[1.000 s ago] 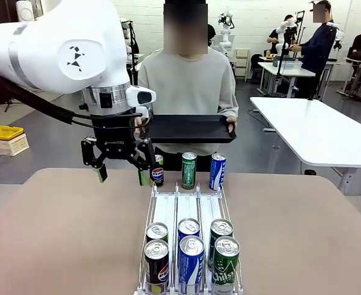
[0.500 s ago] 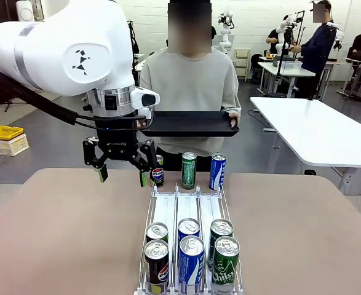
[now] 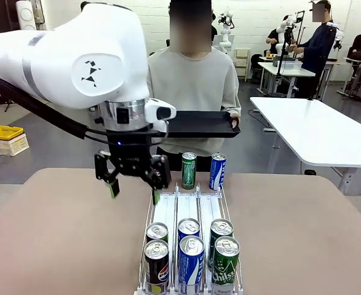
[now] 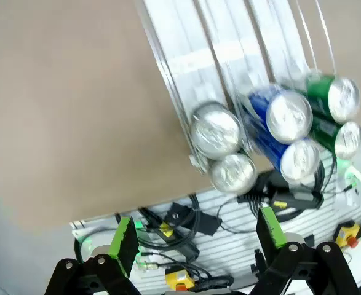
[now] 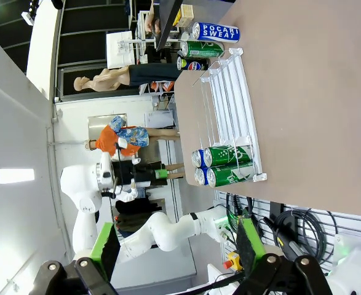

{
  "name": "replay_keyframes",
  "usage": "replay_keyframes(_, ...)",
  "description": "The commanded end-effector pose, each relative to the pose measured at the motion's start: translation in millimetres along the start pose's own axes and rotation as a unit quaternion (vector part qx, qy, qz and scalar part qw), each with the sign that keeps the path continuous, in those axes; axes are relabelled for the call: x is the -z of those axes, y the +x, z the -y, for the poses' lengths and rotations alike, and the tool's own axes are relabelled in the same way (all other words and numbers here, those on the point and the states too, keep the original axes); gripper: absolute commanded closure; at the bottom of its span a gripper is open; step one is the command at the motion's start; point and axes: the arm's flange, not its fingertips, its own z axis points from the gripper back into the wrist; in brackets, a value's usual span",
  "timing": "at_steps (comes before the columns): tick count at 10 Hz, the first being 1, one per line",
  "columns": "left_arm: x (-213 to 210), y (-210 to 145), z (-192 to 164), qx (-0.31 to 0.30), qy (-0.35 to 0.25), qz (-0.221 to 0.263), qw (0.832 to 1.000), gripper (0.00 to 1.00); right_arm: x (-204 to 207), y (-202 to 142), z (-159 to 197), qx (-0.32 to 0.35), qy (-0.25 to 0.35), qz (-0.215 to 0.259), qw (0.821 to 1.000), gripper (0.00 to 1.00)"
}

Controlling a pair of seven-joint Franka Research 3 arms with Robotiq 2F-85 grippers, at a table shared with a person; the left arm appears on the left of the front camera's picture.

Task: Retrieve and hand over the desired beverage to the person.
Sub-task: Pick up a can of the same type that the person held from the Automatic Can Dispenser.

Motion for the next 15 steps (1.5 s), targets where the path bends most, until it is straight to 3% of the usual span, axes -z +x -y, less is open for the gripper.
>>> replay_keyframes(1, 13, -35, 21, -0.002, 0.008, -0.043, 0.999, 0.00, 1, 1, 0, -0.006, 0.012, 0.001, 1.000, 0.00)
replay_keyframes(3, 42, -56, 44, -0.017, 0.026, -0.051, 0.998, 0.00, 1, 1, 0, -0.006, 0.012, 0.001, 1.000, 0.00)
replay_keyframes(5, 58, -55, 45, -0.055, -0.014, -0.052, 0.997, 0.00, 1, 1, 0, -0.006, 0.012, 0.001, 1.000, 0.00)
replay_keyframes(6, 46, -59, 48, -0.006, 0.029, -0.059, 0.998, 0.00, 1, 1, 0, -0.006, 0.012, 0.001, 1.000, 0.00)
replay_keyframes(10, 51, -58, 49, -0.018, 0.021, -0.060, 0.998, 0.00, 1, 1, 0, -0.006, 0.012, 0.001, 1.000, 0.00)
replay_keyframes(13, 70, -56, 51, -0.174, 0.007, -0.027, 0.984, 0.00, 1, 1, 0, -0.006, 0.012, 0.001, 1.000, 0.00)
replay_keyframes(15, 77, -53, 51, -0.214, 0.028, -0.015, 0.976, 0.00, 1, 1, 0, -0.006, 0.012, 0.001, 1.000, 0.00)
